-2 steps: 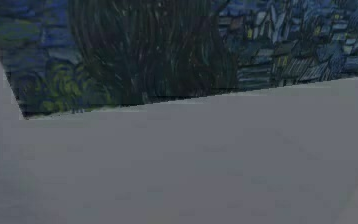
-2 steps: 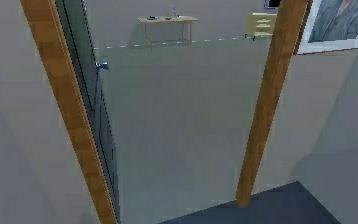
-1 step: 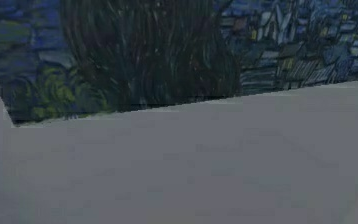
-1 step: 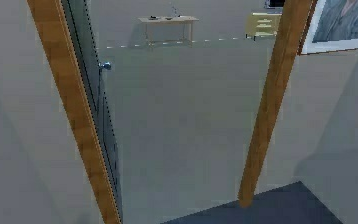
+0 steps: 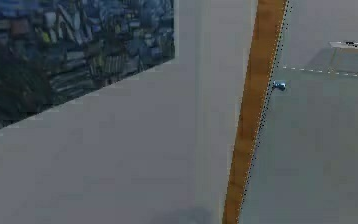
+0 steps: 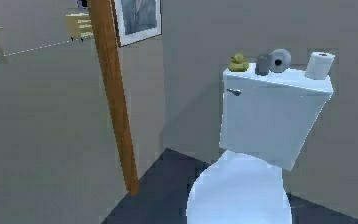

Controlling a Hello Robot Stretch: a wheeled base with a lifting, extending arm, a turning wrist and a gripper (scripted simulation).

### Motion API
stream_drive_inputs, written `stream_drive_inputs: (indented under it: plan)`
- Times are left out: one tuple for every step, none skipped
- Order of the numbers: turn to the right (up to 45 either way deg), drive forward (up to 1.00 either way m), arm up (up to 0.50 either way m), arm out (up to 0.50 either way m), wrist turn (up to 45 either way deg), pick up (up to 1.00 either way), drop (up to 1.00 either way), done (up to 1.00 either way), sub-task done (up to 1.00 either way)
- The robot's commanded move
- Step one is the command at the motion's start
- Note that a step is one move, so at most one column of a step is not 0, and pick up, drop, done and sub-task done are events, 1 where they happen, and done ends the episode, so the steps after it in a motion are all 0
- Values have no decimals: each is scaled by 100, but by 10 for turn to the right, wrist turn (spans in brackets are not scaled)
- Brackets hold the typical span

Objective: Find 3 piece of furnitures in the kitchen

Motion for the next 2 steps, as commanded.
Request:
stream_drive_inputs:
  plan:
    - [450, 0, 0, 0, 0, 0, 0, 0, 0]
    - [450, 0, 0, 0, 0, 0, 0, 0, 0]
